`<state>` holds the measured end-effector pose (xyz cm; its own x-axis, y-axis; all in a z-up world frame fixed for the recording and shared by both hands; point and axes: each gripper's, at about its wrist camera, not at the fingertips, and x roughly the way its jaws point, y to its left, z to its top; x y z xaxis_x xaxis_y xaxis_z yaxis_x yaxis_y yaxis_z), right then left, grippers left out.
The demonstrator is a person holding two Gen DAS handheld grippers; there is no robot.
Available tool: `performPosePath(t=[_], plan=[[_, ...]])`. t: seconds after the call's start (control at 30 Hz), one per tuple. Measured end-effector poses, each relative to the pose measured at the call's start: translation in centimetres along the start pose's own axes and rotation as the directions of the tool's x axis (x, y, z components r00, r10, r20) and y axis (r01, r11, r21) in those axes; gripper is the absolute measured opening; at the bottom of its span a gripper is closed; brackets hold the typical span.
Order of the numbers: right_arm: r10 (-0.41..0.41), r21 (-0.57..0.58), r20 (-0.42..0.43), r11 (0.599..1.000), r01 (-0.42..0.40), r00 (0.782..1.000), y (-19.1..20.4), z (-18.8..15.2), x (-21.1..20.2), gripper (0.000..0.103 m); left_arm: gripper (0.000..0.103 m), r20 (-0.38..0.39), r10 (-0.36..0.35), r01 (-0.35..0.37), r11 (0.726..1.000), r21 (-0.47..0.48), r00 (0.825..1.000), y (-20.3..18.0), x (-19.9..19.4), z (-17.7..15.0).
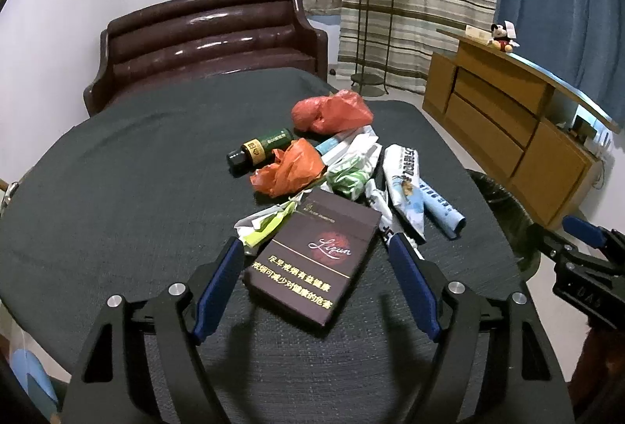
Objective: Collect trash
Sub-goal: 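Move the left tool to the dark red cigarette box and close on it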
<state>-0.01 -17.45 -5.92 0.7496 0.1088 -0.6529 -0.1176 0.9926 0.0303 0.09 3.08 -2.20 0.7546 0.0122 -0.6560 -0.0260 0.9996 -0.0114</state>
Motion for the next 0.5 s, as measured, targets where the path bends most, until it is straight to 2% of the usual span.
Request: performPosePath(t=[0.07, 0.37, 0.5], plan=[[0.003, 0.004, -0.007, 1.000, -0.003, 1.000, 0.0, 0.1, 0.2, 0.071, 0.074, -0.011, -0.014, 0.014, 1.000, 0.010, 1.000, 0.0, 0.3, 0.1], [0.004, 0.019, -0.033, 1.000, -0.004, 0.999, -0.1, 0.3, 0.9, 0.071, 0.078, -0.066, 0.006, -0.003, 0.999, 0.052, 0.998, 0.3, 2.4, 0.1], [0.009, 0.018, -0.040, 1.000, -0.008, 0.999, 0.0, 0.3, 1.3, 0.071, 0.078, -0.082, -0.022, 0.026, 0.999, 0.046, 0.996, 0.6, 2.7, 0.2]])
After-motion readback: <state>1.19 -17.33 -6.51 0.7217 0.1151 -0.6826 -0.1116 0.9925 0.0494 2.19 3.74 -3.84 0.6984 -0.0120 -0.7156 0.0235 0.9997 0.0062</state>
